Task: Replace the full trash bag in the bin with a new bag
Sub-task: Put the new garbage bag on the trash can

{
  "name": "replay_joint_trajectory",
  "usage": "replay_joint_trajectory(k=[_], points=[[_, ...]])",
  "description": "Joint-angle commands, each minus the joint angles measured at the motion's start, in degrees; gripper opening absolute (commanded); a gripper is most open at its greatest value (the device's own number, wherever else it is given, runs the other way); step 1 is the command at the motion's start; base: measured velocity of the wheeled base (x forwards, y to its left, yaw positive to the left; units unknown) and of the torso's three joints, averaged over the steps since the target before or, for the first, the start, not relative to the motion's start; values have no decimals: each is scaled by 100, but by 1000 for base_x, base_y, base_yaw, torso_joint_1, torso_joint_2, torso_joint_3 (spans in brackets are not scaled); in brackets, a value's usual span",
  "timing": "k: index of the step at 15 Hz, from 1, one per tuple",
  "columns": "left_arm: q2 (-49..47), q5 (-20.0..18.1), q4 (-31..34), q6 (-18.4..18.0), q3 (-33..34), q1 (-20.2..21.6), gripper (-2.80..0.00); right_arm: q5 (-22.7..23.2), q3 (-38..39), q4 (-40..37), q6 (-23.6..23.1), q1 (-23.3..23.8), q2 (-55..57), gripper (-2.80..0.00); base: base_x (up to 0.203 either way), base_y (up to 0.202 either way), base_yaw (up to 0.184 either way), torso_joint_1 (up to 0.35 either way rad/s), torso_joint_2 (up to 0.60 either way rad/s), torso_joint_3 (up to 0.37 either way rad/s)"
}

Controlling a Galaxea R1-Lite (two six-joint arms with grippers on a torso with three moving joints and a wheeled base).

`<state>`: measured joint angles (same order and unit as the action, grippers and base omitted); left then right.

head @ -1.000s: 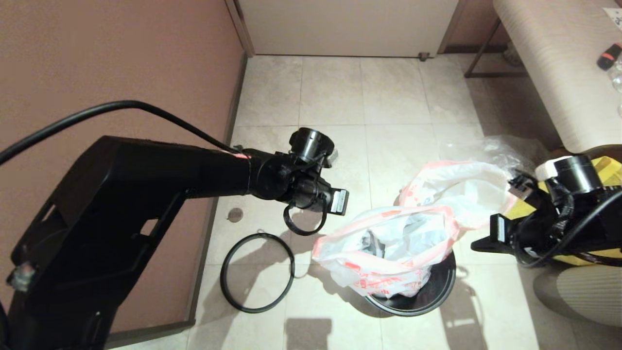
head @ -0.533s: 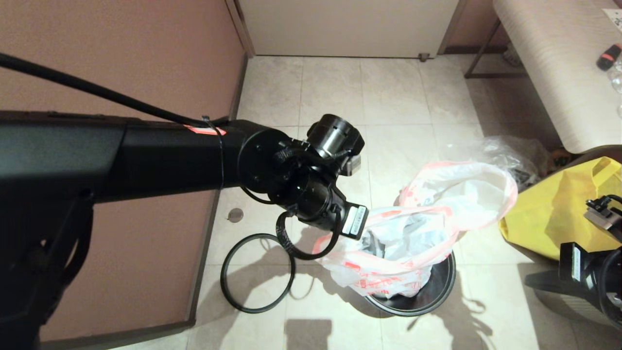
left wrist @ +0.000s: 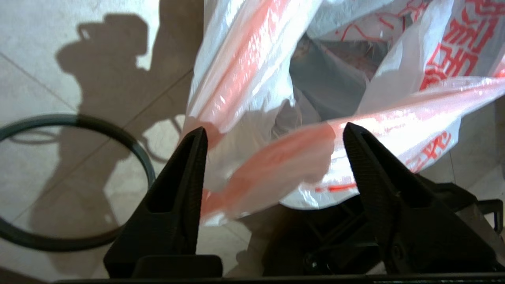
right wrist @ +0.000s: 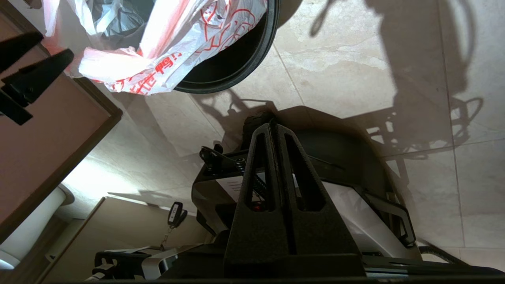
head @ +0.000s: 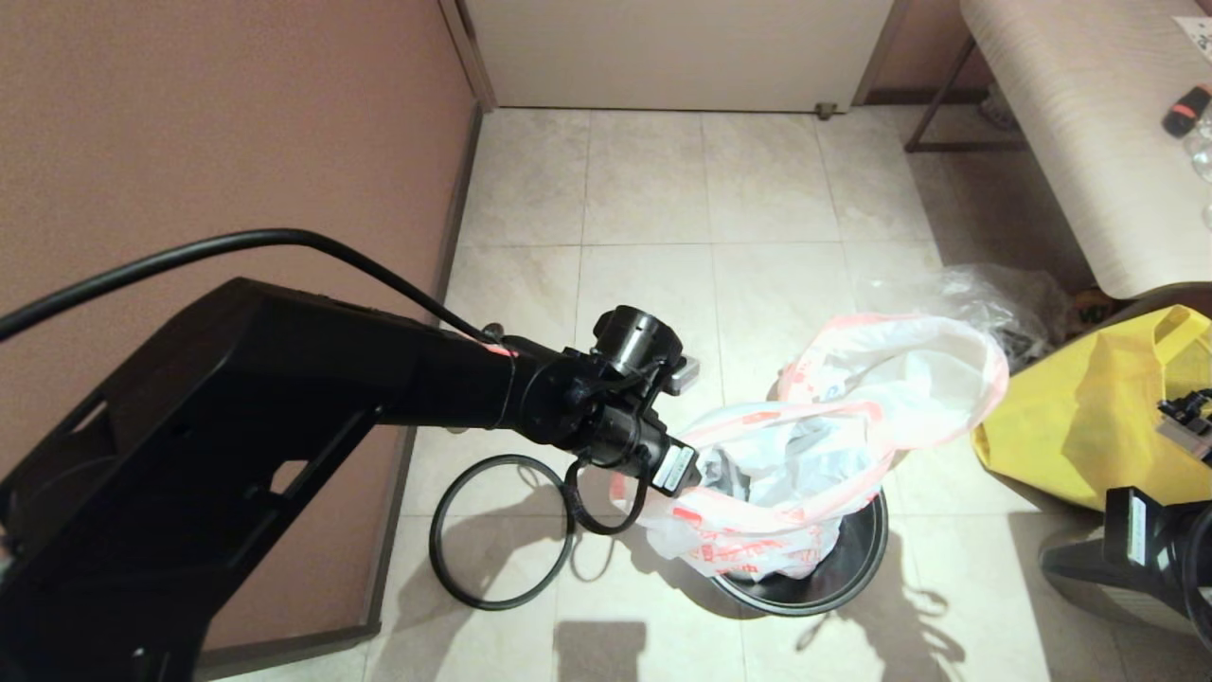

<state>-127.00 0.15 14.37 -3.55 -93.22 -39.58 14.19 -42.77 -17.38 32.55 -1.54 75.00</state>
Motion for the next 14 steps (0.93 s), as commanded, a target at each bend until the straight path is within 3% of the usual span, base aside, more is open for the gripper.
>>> replay_joint_trajectory(k=[1, 7, 14], points=[[-168, -76, -157, -23, -56, 17, 0, 7, 49, 8, 23, 11, 64, -280, 0, 0, 0, 0, 0, 0], [-151, -66, -159, 9, -350, -486, 0, 22, 149, 24, -311, 408, 79, -280, 0, 0, 0, 0, 0, 0], [-311, -51, -167, 62, -420, -878, 0, 37, 322, 215, -341, 422, 85, -280, 0, 0, 0, 0, 0, 0]])
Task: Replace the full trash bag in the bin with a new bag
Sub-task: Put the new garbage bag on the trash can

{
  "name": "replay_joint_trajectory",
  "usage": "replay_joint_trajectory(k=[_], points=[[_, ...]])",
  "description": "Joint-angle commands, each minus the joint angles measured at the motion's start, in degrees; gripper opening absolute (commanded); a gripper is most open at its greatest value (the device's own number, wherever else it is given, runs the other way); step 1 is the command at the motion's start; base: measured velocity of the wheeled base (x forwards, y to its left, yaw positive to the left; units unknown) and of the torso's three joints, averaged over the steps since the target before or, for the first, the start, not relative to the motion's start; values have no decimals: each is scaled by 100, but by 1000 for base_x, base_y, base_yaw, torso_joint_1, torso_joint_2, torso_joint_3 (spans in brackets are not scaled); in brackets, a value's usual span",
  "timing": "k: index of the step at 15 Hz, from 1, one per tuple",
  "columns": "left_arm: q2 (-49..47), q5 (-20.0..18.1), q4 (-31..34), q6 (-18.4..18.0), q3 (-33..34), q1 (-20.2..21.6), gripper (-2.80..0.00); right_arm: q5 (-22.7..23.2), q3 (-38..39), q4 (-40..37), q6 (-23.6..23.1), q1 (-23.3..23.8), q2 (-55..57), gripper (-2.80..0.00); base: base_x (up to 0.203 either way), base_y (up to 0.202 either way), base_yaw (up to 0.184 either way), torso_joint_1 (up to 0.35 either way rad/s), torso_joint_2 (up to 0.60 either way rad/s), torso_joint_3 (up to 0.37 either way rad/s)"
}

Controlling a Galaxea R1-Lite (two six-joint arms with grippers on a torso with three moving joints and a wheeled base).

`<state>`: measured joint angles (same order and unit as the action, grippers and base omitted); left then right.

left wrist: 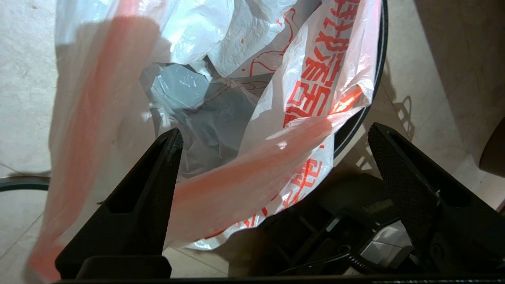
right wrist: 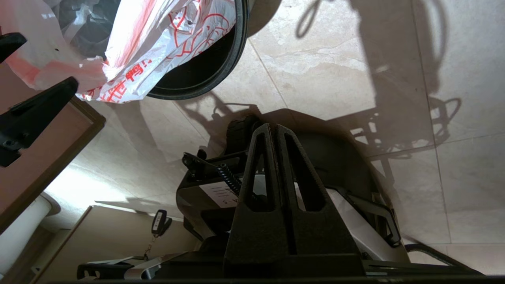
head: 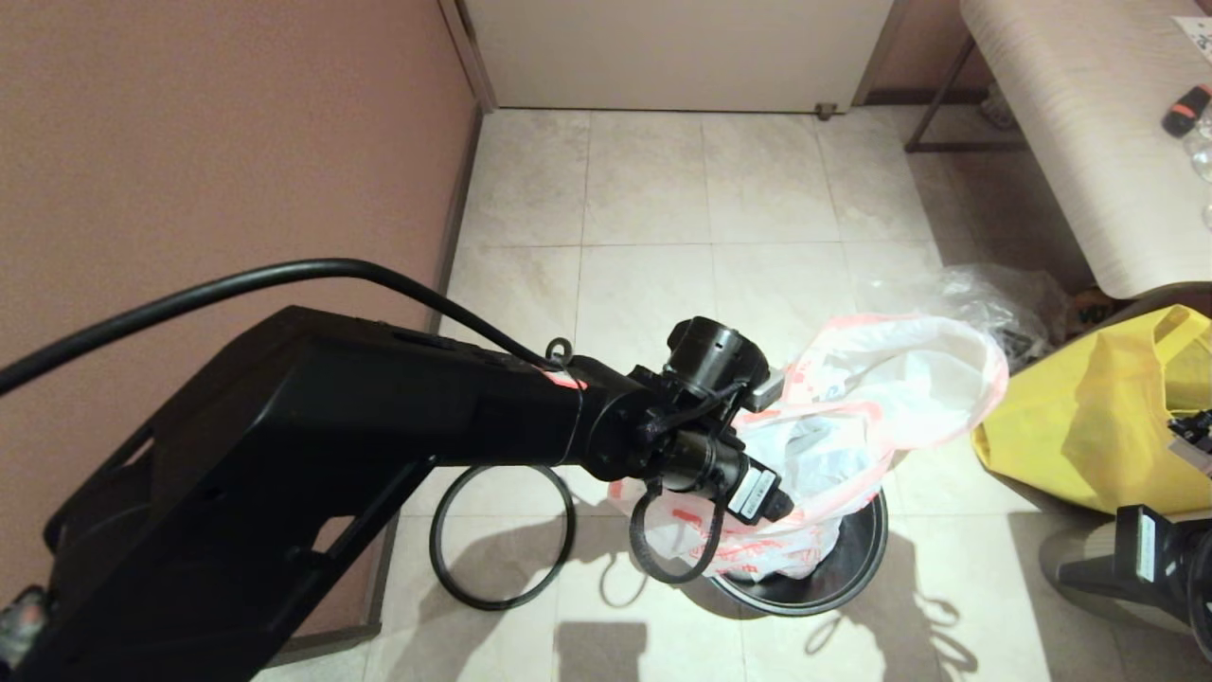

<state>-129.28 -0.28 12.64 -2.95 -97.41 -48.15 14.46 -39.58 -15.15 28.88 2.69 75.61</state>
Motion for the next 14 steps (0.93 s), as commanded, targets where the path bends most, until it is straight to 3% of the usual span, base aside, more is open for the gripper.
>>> replay_joint_trajectory(k=[1, 5, 7, 14], points=[[-297, 14, -10, -13, -109, 16, 0, 10, 3, 9, -29, 33, 24, -280, 0, 0, 0, 0, 0, 0], [-1399, 100, -23, -14, -1384, 543, 0, 30, 195, 57, -244, 356, 10, -280, 0, 0, 0, 0, 0, 0], [-1352, 113, -46, -21, -1450, 623, 0, 177, 283, 178, -424, 547, 15, -280, 0, 0, 0, 0, 0, 0], [-1696, 273, -296, -92, -1456, 499, 0, 292, 293, 197, -471, 557, -11, -280, 0, 0, 0, 0, 0, 0]])
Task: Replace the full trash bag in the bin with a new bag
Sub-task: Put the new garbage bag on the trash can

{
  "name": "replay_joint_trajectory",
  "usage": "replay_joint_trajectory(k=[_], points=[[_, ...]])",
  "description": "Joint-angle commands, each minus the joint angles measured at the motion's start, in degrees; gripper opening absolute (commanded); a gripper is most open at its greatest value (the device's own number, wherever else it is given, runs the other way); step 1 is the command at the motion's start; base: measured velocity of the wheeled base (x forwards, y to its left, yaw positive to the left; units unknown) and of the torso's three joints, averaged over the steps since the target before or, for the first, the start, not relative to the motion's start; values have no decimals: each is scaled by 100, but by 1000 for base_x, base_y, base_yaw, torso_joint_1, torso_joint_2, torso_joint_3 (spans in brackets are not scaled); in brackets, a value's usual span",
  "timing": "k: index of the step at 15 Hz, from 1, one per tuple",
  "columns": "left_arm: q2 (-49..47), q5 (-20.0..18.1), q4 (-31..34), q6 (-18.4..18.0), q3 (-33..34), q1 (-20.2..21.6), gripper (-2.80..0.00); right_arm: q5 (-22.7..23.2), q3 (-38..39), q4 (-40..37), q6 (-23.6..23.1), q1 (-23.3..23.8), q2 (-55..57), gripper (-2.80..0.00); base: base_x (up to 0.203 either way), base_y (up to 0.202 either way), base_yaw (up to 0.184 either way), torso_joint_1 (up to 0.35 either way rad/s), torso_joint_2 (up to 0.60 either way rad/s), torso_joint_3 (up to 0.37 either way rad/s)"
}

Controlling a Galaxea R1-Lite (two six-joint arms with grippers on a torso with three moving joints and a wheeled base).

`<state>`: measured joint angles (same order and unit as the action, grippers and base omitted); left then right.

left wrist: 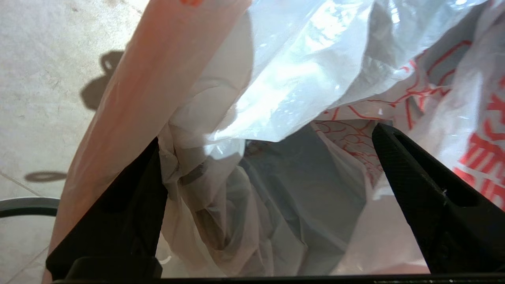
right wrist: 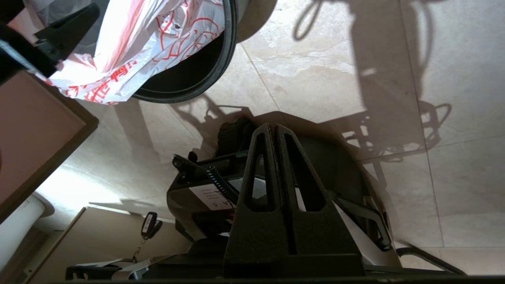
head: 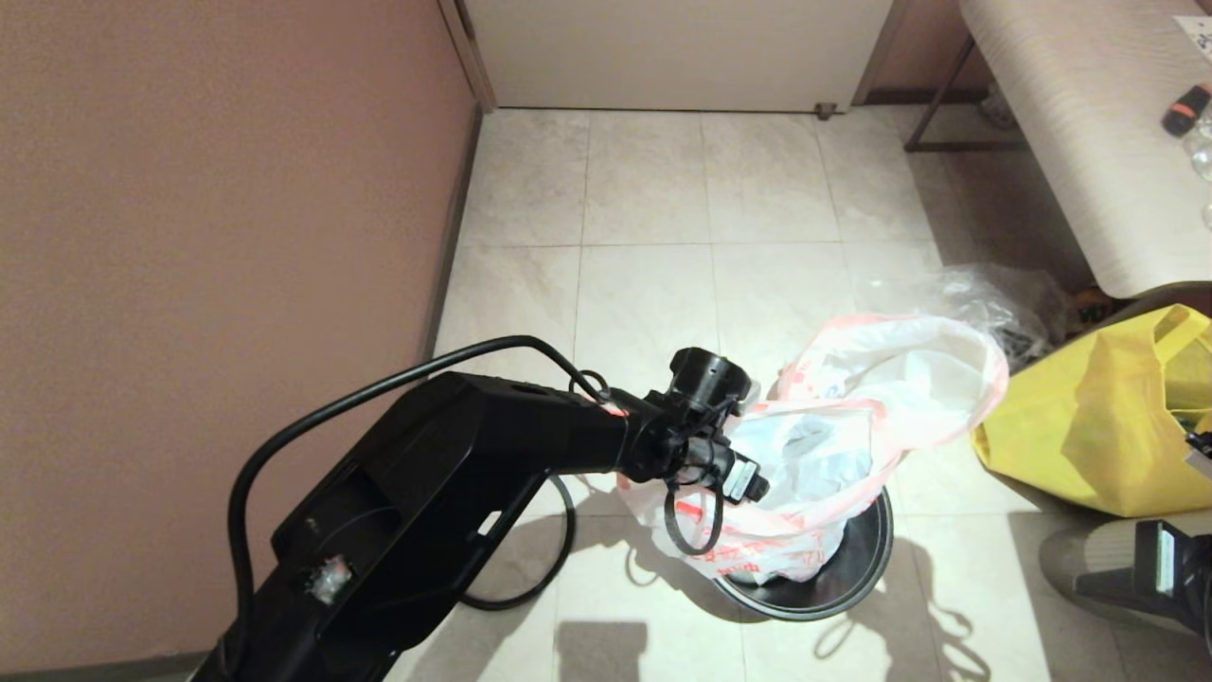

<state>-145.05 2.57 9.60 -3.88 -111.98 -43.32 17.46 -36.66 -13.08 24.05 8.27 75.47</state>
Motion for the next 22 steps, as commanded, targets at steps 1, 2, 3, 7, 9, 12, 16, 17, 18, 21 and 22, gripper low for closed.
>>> replay_joint_trajectory(k=[1, 2, 3, 7, 9, 12, 16, 17, 18, 21, 22], points=[[-197, 46, -40, 1, 1, 56, -26, 46, -8, 7, 12, 0, -6, -280, 0, 0, 0, 0, 0, 0], [-252, 227, -94, -7, 1, 83, -280, 67, -8, 30, 12, 0, -8, -280, 0, 0, 0, 0, 0, 0], [-278, 364, -182, -13, 1, 86, -280, 82, -8, 70, 12, 0, -6, -280, 0, 0, 0, 0, 0, 0], [-349, 701, -222, -192, 1, 60, -280, 143, 27, 87, 12, 7, -10, -280, 0, 0, 0, 0, 0, 0], [-349, 729, -247, -166, 10, 42, -280, 143, 36, 87, 12, 17, -15, -280, 0, 0, 0, 0, 0, 0], [-320, 834, -155, -52, 117, 54, -280, 192, 0, 95, -35, -7, -20, -280, 0, 0, 0, 0, 0, 0], [517, 1702, -60, 1275, 1578, 72, -280, 134, -84, 95, -199, -502, -206, -280, 0, 0, 0, 0, 0, 0], [742, 2104, -64, 1849, 1958, 60, -280, 114, -148, 95, -205, -672, -210, -280, 0, 0, 0, 0, 0, 0], [835, 2455, -47, 2413, 2127, 33, -280, 110, -239, 95, -207, -832, -171, -280, 0, 0, 0, 0, 0, 0], [906, 3406, -10, 3489, 2519, -113, -280, -5, -820, 169, -211, -1399, 364, -280, 0, 0, 0, 0, 0, 0], [895, 3506, -11, 3743, 2516, -113, -280, -140, -990, 303, -247, -1651, 615, -280, 0, 0, 0, 0, 0, 0]])
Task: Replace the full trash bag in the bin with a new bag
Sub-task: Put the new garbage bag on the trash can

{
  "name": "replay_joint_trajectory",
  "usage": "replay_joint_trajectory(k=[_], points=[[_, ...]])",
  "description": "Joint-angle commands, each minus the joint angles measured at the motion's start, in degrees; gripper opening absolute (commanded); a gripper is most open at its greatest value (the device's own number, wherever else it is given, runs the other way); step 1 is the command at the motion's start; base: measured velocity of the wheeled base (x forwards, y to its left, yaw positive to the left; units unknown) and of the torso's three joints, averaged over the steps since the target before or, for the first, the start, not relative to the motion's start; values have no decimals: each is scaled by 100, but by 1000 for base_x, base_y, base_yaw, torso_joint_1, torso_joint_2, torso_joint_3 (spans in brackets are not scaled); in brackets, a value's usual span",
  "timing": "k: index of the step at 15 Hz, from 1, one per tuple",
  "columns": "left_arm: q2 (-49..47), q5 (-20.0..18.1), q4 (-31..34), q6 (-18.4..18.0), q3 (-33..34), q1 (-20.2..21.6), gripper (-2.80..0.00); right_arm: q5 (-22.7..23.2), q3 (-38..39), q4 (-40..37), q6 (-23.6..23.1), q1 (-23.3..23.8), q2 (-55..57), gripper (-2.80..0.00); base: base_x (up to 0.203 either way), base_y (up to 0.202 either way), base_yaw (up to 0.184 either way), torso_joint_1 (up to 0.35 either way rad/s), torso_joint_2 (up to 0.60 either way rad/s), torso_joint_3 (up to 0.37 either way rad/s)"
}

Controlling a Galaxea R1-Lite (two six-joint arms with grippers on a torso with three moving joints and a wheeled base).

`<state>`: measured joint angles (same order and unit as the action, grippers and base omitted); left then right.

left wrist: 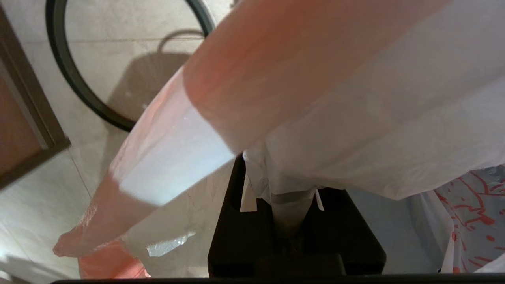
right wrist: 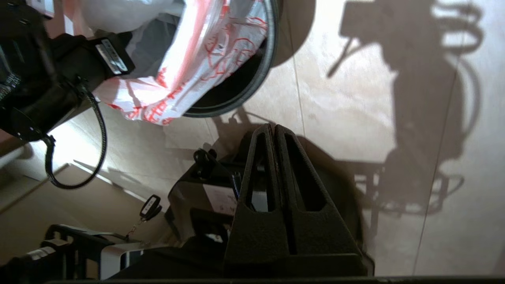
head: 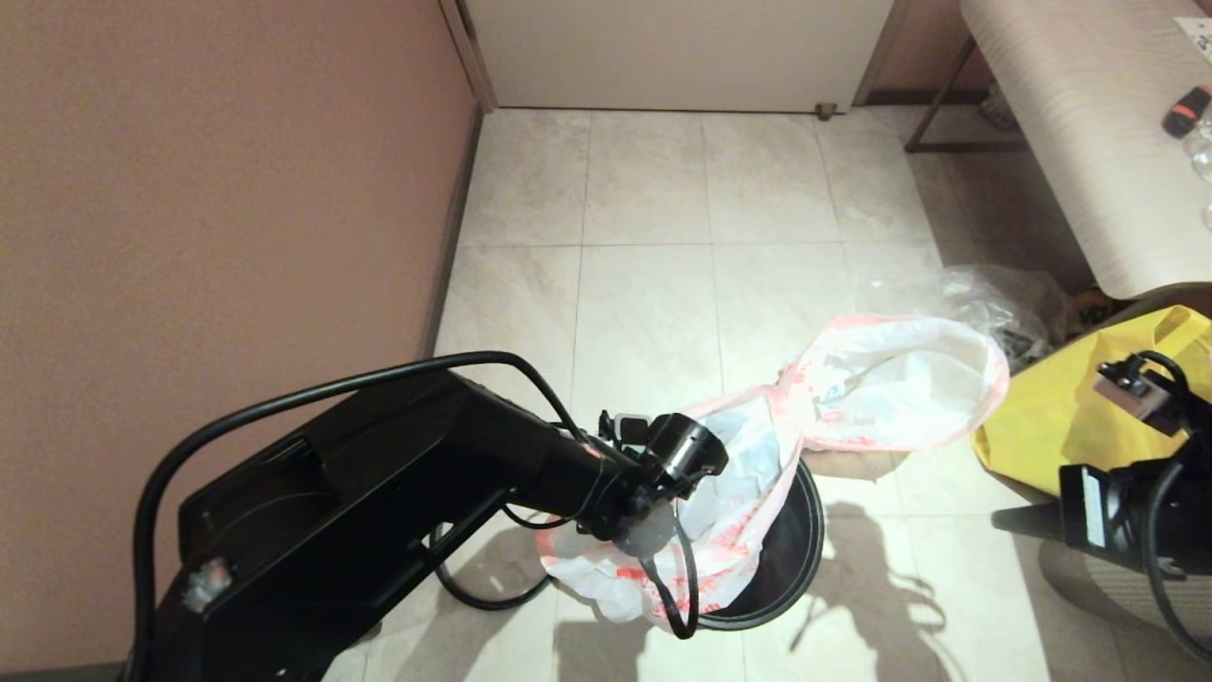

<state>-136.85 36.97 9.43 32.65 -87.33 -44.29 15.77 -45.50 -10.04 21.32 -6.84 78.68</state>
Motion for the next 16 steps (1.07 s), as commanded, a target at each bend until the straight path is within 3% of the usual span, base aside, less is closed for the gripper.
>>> replay_joint_trajectory(k=[1, 4, 6, 8, 14, 16], points=[[28, 75, 14, 262, 55, -10, -280, -218, -319, 100, -46, -400, 594, -280, 0, 0, 0, 0, 0, 0], [-119, -47, -459, 441, 109, 128, -280, -975, -1266, 188, -313, -1047, 1669, -280, 0, 0, 0, 0, 0, 0], [-135, -517, -794, 420, 269, 259, -280, -1168, -2209, 101, -385, -1299, 2342, -280, 0, 0, 0, 0, 0, 0], [-123, -559, -832, 418, 295, 237, -280, -1308, -3178, -181, -414, -1475, 2921, -280, 0, 0, 0, 0, 0, 0], [-132, -717, -1101, 411, 322, 350, -280, -1558, -6001, -1612, -1026, -1602, 4703, -280, 0, 0, 0, 0, 0, 0], [-167, -717, -1148, 418, 313, 351, -280, -1574, -6534, -2074, -1311, -1497, 5042, -280, 0, 0, 0, 0, 0, 0]])
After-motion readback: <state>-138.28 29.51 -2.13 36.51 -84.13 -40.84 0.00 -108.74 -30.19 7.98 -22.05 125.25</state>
